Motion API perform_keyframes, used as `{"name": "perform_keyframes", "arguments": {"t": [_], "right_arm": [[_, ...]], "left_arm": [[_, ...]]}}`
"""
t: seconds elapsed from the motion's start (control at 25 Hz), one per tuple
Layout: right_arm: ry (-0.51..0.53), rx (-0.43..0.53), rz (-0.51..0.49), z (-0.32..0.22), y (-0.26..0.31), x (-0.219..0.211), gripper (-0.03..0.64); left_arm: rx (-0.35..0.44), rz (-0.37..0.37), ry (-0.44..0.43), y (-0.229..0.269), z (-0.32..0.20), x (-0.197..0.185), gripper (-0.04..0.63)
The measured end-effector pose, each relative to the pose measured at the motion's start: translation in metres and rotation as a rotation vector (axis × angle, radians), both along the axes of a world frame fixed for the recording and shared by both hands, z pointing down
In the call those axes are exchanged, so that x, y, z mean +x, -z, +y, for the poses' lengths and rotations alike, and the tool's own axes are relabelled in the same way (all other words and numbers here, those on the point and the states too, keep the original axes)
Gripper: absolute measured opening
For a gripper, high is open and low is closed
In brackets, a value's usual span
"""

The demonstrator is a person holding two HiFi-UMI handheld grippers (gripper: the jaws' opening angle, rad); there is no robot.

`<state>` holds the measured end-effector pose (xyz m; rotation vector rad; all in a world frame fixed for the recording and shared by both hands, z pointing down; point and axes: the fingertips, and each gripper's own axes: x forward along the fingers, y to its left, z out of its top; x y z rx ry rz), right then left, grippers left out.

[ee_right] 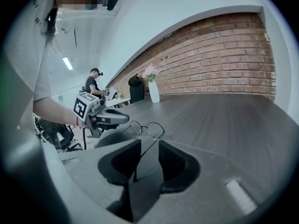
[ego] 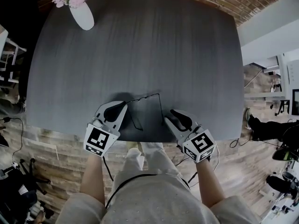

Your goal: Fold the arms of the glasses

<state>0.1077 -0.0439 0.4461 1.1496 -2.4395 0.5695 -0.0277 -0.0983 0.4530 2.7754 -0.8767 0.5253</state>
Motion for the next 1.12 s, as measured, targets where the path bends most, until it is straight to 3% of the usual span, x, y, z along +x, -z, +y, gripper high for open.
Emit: {"name": "perform_keyframes", "arguments": {"t": [0.24,0.6,1.12], "right_arm": [[0.013,-0.020,-0.009,-0.001,-0.003,-0.002,0.112],[0.022,-0.056,-0.016,-0.001,-0.011,0.001,0.103],[0.060,-0.112,-0.050,0.002,-0.022,-0.013,0.097]], "left_arm": [[-0.013,-0.023,-0.010,-0.006,-0.004,0.002,0.000],[0.003,-0.057,-0.100,-0.004,-0.004,0.011,0.000],[-0.020,-0.089,-0.127,-0.013,-0.006,0.016,0.000]]}}
